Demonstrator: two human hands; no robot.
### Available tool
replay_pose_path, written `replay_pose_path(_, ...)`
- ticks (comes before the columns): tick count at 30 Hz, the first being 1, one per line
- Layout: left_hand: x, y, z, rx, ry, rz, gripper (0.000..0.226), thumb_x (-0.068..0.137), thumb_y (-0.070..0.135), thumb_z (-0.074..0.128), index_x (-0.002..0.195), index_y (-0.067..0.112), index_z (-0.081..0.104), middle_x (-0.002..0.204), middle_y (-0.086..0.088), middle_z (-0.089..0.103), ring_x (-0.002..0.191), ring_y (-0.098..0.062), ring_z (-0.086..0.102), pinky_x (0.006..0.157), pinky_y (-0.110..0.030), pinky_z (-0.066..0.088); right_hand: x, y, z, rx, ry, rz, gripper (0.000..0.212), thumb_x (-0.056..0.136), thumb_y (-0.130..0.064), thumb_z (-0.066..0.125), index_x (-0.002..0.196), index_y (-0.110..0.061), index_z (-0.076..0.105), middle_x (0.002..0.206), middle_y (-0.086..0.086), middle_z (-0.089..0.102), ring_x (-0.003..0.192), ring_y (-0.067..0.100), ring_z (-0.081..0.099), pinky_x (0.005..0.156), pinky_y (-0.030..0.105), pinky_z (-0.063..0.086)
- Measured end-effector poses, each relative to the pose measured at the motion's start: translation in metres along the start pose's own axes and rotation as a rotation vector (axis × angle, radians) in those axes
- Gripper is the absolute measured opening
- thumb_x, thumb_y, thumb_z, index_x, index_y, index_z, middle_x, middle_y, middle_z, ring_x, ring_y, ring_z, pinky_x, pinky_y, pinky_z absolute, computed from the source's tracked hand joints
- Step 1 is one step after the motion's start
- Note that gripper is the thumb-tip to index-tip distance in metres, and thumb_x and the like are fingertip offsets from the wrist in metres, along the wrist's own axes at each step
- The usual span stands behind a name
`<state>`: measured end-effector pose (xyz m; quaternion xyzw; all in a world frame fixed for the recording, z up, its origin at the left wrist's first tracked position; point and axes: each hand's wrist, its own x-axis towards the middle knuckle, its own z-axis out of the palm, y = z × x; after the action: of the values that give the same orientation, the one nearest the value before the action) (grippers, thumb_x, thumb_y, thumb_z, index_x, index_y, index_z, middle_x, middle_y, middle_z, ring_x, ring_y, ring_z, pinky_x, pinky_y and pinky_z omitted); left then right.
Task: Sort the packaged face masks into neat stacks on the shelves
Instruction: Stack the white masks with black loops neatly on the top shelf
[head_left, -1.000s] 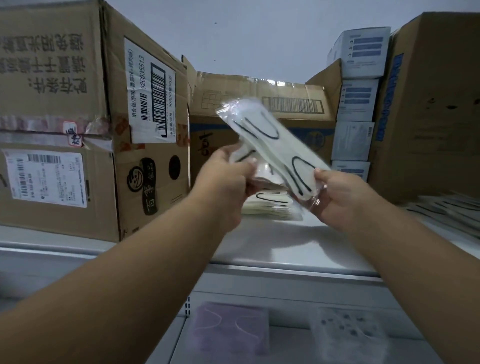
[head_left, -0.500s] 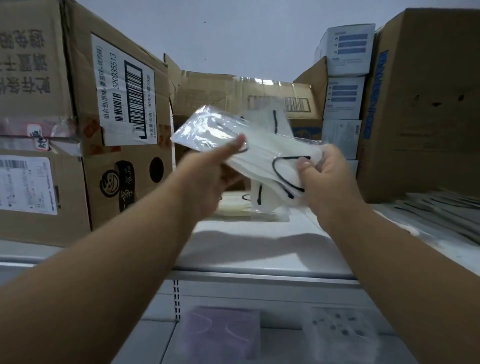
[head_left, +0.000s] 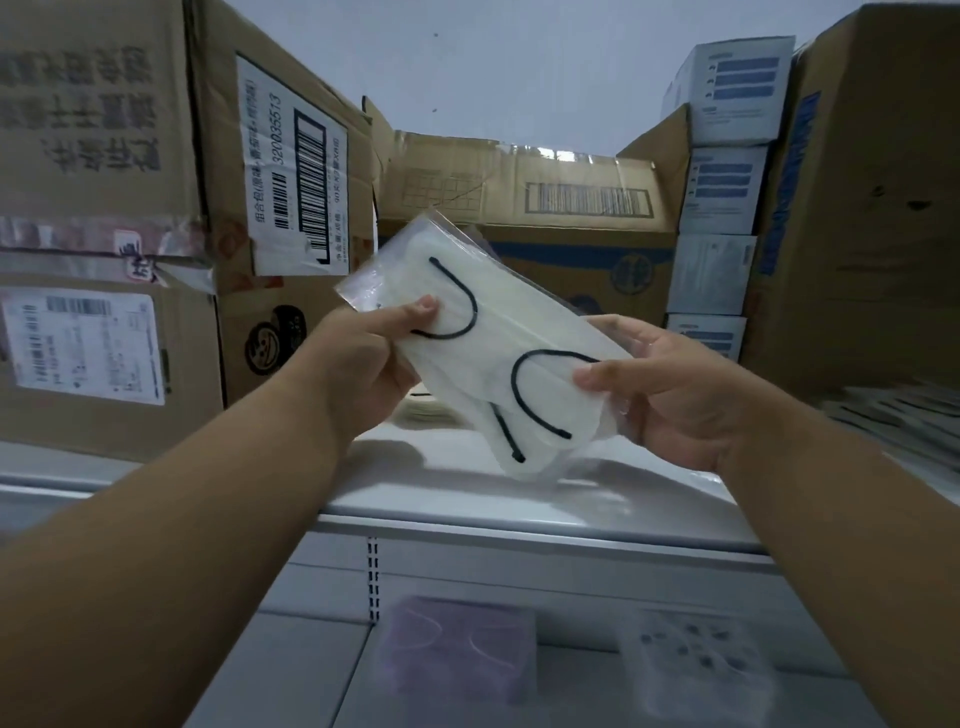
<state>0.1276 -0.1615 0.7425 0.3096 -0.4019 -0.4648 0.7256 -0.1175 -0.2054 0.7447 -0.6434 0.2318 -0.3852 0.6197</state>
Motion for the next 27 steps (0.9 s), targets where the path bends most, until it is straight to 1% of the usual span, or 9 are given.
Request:
replay_pose_path(4, 0.003, -0.001, -0.002, -0.016, 0.125, 0.143, 0.058, 0.081, -0.001, 0.073, 0.135, 0.010, 0.054, 0.120, -0.015, 0.070, 0.104, -0.032, 0.071, 0.083, -0.046, 0.060, -0.002, 0.006, 0.004, -0.067, 0.066, 0.078, 0.023, 0.070, -0.005, 0.074, 0.087, -0.008, 0.058, 0.073, 0.012, 0.068, 0.071, 0.028, 0.064, 0.072, 0.040, 0.058)
replay_pose_path(7, -0.001, 0.003, -0.004, 0.048, 0.088, 0.159, 0.070, 0.072, 0.003, 0.079, 0.136, 0.008, 0.051, 0.121, -0.017, 0.069, 0.098, -0.033, 0.071, 0.068, -0.040, 0.058, -0.001, 0.002, 0.001, -0.033, 0.220, -0.080, 0.017, 0.069, -0.002, 0.072, 0.077, -0.010, 0.059, 0.077, 0.011, 0.068, 0.073, 0.025, 0.063, 0.076, 0.041, 0.056)
replay_pose_path(10, -0.008, 0.011, -0.011, 0.187, 0.084, 0.133, 0.042, 0.066, 0.010, 0.079, 0.105, 0.014, 0.062, 0.096, -0.007, 0.074, 0.083, -0.024, 0.073, 0.070, -0.040, 0.058, -0.001, -0.003, -0.011, -0.042, 0.376, -0.164, 0.018, 0.076, 0.008, 0.071, 0.082, -0.005, 0.060, 0.090, 0.024, 0.063, 0.082, 0.033, 0.059, 0.099, 0.059, 0.046)
replay_pose_path(12, -0.015, 0.015, -0.019, 0.422, 0.017, 0.115, 0.038, 0.064, 0.007, 0.077, 0.100, 0.014, 0.064, 0.096, -0.007, 0.071, 0.088, -0.024, 0.072, 0.080, -0.040, 0.058, -0.002, -0.002, -0.016, -0.114, 0.365, -0.109, 0.030, 0.072, 0.005, 0.074, 0.099, 0.003, 0.062, 0.100, 0.023, 0.061, 0.089, 0.035, 0.055, 0.101, 0.069, 0.040)
replay_pose_path(15, -0.026, 0.013, -0.025, 0.711, -0.073, -0.017, 0.044, 0.075, -0.005, 0.074, 0.113, 0.014, 0.063, 0.106, -0.011, 0.070, 0.098, -0.027, 0.070, 0.082, -0.036, 0.058, -0.002, 0.003, -0.011, -0.235, 0.289, 0.039, 0.029, 0.082, 0.008, 0.066, 0.111, 0.003, 0.065, 0.109, 0.019, 0.072, 0.101, 0.034, 0.069, 0.099, 0.054, 0.051)
replay_pose_path(18, -0.032, 0.009, -0.027, 0.797, -0.129, -0.057, 0.041, 0.085, -0.005, 0.067, 0.121, 0.016, 0.063, 0.106, -0.011, 0.074, 0.099, -0.025, 0.072, 0.088, -0.038, 0.057, 0.000, 0.006, -0.008, -0.249, 0.268, 0.048, 0.033, 0.088, 0.011, 0.058, 0.115, -0.005, 0.066, 0.107, 0.014, 0.074, 0.104, 0.031, 0.070, 0.093, 0.045, 0.055)
replay_pose_path(21, -0.032, 0.005, -0.030, 0.825, -0.102, -0.055, 0.034, 0.088, -0.006, 0.063, 0.112, 0.018, 0.066, 0.099, -0.009, 0.076, 0.096, -0.026, 0.072, 0.086, -0.037, 0.058, -0.002, 0.007, -0.005, -0.255, 0.229, 0.087, 0.036, 0.090, 0.011, 0.054, 0.117, -0.009, 0.066, 0.107, 0.013, 0.075, 0.100, 0.029, 0.072, 0.086, 0.041, 0.057)
replay_pose_path(24, -0.030, 0.006, -0.029, 0.937, 0.018, -0.012, 0.016, 0.089, -0.001, 0.066, 0.099, 0.012, 0.067, 0.102, -0.016, 0.070, 0.101, -0.036, 0.066, 0.096, -0.051, 0.053, -0.004, 0.006, -0.002, -0.214, 0.228, 0.062, 0.031, 0.093, 0.009, 0.051, 0.114, -0.009, 0.065, 0.103, 0.011, 0.076, 0.094, 0.024, 0.074, 0.078, 0.034, 0.059)
replay_pose_path(27, -0.027, 0.012, -0.024, 0.894, -0.017, -0.001, 0.024, 0.090, -0.003, 0.062, 0.105, 0.016, 0.064, 0.105, -0.012, 0.068, 0.103, -0.030, 0.064, 0.095, -0.047, 0.052, -0.003, 0.006, -0.001, -0.221, 0.266, 0.048, 0.028, 0.091, 0.006, 0.055, 0.115, -0.006, 0.064, 0.109, 0.015, 0.074, 0.103, 0.030, 0.071, 0.089, 0.042, 0.058)
